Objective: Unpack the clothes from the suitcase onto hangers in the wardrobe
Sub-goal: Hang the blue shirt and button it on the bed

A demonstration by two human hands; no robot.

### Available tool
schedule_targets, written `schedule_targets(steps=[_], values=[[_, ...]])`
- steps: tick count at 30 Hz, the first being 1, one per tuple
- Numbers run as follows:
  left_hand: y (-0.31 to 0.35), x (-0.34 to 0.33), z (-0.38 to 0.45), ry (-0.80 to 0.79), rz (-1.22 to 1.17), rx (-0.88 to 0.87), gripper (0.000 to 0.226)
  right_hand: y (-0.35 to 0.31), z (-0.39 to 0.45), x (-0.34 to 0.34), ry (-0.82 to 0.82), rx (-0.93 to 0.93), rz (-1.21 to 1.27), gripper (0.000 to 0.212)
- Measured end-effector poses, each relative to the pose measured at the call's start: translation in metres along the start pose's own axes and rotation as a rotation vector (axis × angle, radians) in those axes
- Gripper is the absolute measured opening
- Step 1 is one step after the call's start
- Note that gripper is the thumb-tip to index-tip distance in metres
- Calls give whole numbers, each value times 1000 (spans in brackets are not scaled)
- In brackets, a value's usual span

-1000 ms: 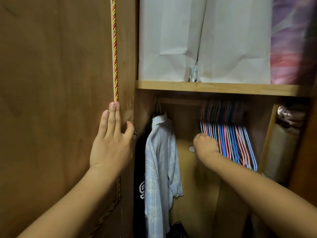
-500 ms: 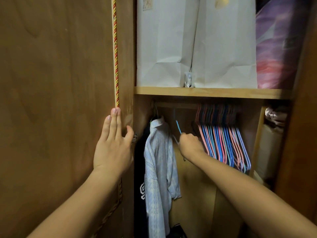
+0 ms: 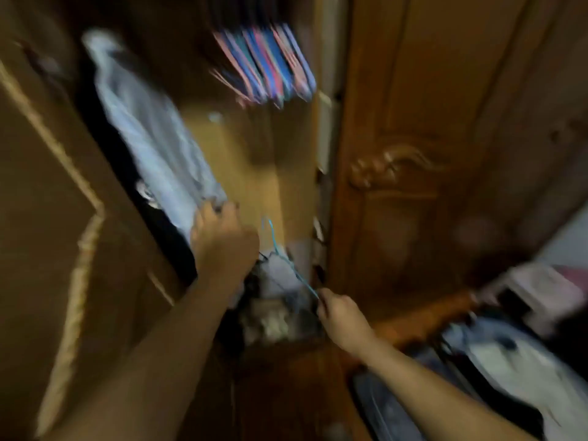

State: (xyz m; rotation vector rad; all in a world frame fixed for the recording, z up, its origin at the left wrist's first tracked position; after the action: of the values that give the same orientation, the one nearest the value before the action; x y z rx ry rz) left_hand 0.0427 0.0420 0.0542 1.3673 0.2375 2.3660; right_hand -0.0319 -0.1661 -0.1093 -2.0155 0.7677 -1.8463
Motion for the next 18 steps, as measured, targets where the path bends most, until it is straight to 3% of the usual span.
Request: schedule_targets(steps=[4,6,9,11,14,18], values=[[44,-142,-152,-804,-225,110,25,138,-139,-21,22,-513,280,14],[73,-176,-228,-1067,-264,128,7,196,-206,-12,139,-750,496,21],[127,-182,-313,-1413,-427,346,9,255,-290,9,392,-981,891,29],[166,-186,-348,-1581,-521,520,4,272,-329,21,543,-1074,1109,24],[232,-203,-382,-1665,-745,832,25,279,-360,24,710,-1111,1396,14],[321,-224,-418,-1743,-761,763,26,280,-375,17,785,-1105,1719,12]])
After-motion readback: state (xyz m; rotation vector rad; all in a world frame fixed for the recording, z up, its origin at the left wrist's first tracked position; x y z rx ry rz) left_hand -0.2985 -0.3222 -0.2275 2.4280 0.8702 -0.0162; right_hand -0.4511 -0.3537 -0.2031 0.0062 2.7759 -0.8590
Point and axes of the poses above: each hand's wrist, its own z-axis towards the middle knuckle, its own x-axis out of the back of the hand, y = z × x, the point moved 4 cm from there along z, towards the middle knuckle, and after that the axes turned 7 degrees about -x, right-handed, at the moved point
